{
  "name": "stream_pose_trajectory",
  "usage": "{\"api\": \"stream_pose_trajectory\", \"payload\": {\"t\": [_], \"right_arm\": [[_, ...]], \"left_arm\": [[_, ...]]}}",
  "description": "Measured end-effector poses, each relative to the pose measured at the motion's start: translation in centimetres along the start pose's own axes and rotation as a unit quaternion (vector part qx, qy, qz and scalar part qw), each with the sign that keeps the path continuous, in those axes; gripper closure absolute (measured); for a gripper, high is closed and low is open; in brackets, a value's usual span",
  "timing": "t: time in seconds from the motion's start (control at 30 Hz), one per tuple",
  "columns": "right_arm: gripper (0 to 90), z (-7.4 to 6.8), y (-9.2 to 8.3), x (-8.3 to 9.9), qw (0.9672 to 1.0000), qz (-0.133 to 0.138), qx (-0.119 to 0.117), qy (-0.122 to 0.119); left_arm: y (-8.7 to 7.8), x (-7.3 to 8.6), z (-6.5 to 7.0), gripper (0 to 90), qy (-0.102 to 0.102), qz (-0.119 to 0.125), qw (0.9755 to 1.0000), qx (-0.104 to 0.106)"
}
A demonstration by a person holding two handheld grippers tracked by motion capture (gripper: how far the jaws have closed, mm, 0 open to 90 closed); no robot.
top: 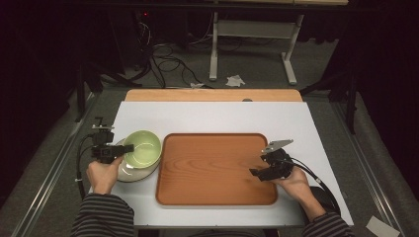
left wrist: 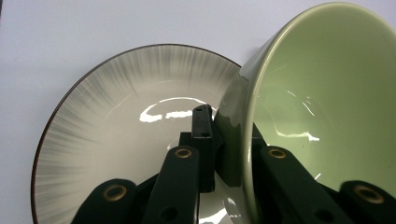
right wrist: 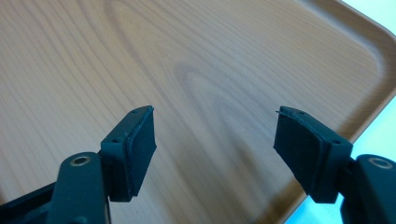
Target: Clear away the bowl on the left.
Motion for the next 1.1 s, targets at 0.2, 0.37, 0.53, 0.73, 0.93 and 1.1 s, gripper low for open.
{"api": "stream_pose_trajectory", "payload": {"t": [0.2,0.37,0.53,0.73,0.93,1.1], "right_arm": [[30.6,-0.1,0.1,0.0,1.0000,-0.005,-0.002,0.001],[30.6,-0.1,0.1,0.0,1.0000,-0.008,-0.002,0.004],[30.6,-0.1,0.1,0.0,1.0000,-0.009,-0.002,0.000],[30.5,-0.1,0.1,0.0,1.0000,-0.010,-0.001,0.000],[30.5,-0.1,0.2,0.1,0.9999,-0.011,-0.002,-0.002],[30.5,-0.1,0.2,0.1,0.9999,-0.013,-0.003,-0.002]], "left_arm": [[-0.1,-0.1,0.5,83.1,0.001,0.006,0.9999,0.013],[-0.2,-0.2,1.0,83.1,0.009,0.002,0.9997,0.020],[-0.3,-0.3,1.5,83.2,0.018,0.004,0.9996,0.023],[-0.1,-0.3,1.9,83.2,0.023,0.001,0.9994,0.026],[-0.1,-0.4,2.2,83.1,0.028,0.001,0.9991,0.033],[0.0,-0.5,2.9,83.1,0.036,0.000,0.9984,0.044]]}}
Point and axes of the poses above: each handheld gripper's, and its own axes: y roughly forward along the jaws, x roughly out of its underside, z roughly to its right, the point moved 5 cm from there along y, roughly forward along the jaws, and after that the axes turned 1 degree about y, right-handed, at the moved point
